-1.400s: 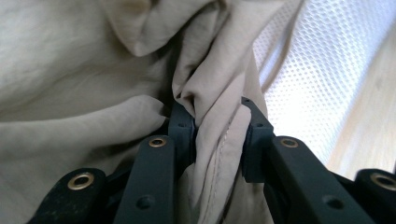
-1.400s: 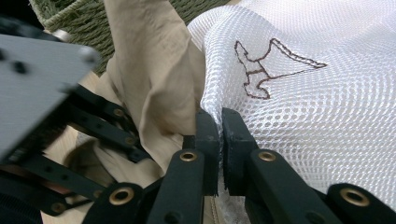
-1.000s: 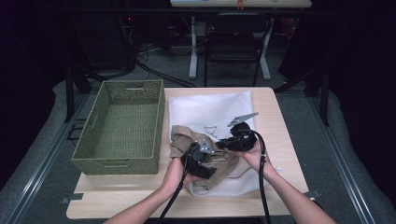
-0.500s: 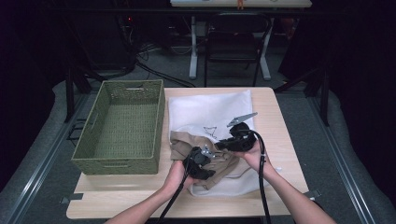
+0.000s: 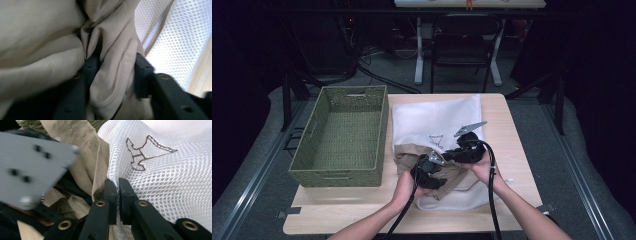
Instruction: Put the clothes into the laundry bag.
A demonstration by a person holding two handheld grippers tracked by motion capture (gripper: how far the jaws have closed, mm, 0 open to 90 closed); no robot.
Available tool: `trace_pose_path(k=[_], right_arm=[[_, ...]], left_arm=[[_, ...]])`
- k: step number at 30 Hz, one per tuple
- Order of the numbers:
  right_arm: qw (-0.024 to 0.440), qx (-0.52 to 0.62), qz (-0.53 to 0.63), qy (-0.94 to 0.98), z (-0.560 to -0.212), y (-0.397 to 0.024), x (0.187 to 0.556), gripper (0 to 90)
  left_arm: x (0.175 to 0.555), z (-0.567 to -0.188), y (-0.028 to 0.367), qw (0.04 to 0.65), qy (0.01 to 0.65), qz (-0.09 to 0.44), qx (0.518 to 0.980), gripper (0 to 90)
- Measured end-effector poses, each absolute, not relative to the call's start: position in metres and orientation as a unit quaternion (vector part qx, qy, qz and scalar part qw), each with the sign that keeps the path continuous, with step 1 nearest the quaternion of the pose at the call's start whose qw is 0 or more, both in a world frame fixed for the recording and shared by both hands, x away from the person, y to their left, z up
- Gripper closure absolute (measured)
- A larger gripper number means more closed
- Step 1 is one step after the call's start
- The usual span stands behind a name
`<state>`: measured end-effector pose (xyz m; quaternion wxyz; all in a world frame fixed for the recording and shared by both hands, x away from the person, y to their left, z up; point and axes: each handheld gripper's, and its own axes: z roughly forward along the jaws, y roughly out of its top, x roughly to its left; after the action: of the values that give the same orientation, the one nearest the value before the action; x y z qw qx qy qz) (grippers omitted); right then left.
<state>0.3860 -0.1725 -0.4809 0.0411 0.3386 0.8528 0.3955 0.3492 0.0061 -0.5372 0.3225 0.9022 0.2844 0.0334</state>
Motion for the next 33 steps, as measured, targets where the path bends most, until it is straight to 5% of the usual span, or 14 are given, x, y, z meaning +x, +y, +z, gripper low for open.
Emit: trace_pose_path(k=[6,10,21,29,33], right_arm=[[0.04,0.342,0.395,0.852,-0.482,-0.176,0.389,86.7],[0.039,0.343,0.393,0.852,-0.482,-0.178,0.389,86.7],[0.034,0.346,0.394,0.851,-0.483,-0.177,0.389,87.1],[0.024,0.342,0.424,0.838,-0.472,-0.175,0.384,87.1],[0.028,0.341,0.402,0.849,-0.48,-0.173,0.385,86.9]], left_arm=[[0.343,-0.52,0.019,0.311,0.266,0.045,0.911,39.1],[0.339,-0.515,0.021,0.306,0.255,0.038,0.916,36.0],[0.343,-0.533,0.01,0.306,0.252,0.033,0.917,73.3],[0.347,-0.533,-0.002,0.339,0.288,0.052,0.894,72.7],[0.35,-0.533,0.002,0.331,0.282,0.046,0.899,62.0]])
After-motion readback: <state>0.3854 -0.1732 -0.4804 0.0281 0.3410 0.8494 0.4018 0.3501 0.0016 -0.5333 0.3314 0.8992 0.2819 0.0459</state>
